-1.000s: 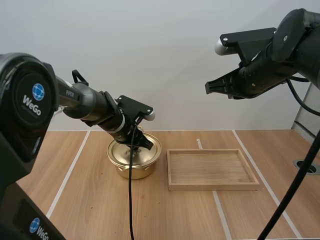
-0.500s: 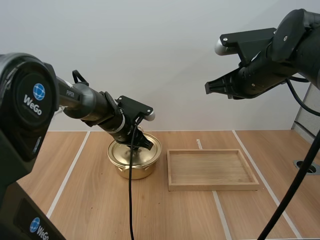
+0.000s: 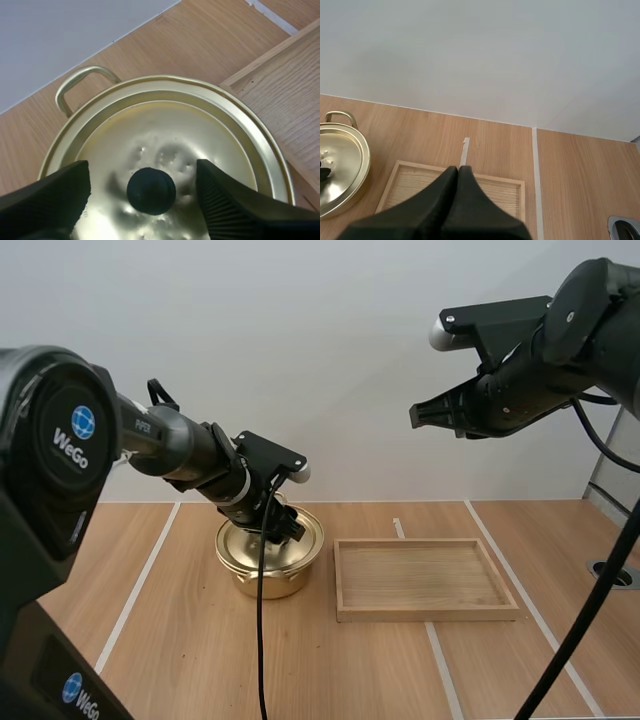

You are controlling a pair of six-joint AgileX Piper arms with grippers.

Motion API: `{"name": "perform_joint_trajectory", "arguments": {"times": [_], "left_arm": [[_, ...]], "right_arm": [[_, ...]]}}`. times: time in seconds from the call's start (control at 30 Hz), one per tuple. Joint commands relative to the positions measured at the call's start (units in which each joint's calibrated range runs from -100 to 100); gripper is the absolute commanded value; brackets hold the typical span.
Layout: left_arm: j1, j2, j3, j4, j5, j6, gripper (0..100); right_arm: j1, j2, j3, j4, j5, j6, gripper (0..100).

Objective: Open the pot, put the grape inside, and close it

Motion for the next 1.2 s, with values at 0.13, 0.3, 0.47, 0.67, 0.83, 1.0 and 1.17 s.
{"name": "perform_joint_trajectory", "arguments": {"times": [0.13,0.3,0.47,0.67,0.83,1.0,1.17], "left_arm": [[-0.19,0.24,-5.92,0.6,11.27,-2.12,100],[-0.19,-1.65,-10.01,2.52,17.85,-4.71,100],[-0.19,-4.29,-12.74,7.37,18.79,-6.73,100],[-0.19,-9.79,-19.39,7.95,20.78,-8.76,100],[-0.19,-14.9,-24.45,8.09,22.34,-9.97,100],[-0.19,-19.03,-27.04,9.63,23.5,-11.82,73],[-0.19,-21.81,-27.35,13.46,23.5,-15.36,12]], "right_arm": [[-0.25,-0.85,0.13,0.37,-0.47,-0.38,0],[-0.25,-0.85,0.13,0.37,-0.47,-0.38,0],[-0.25,-0.85,0.13,0.37,0.26,-0.38,0],[-0.25,-0.85,0.13,0.37,0.79,-0.38,0],[-0.25,-0.85,0.13,0.37,1.48,-0.38,0],[-0.25,-0.85,0.13,0.37,1.48,-0.38,0],[-0.25,-0.85,0.13,0.37,1.48,-0.38,0]]}}
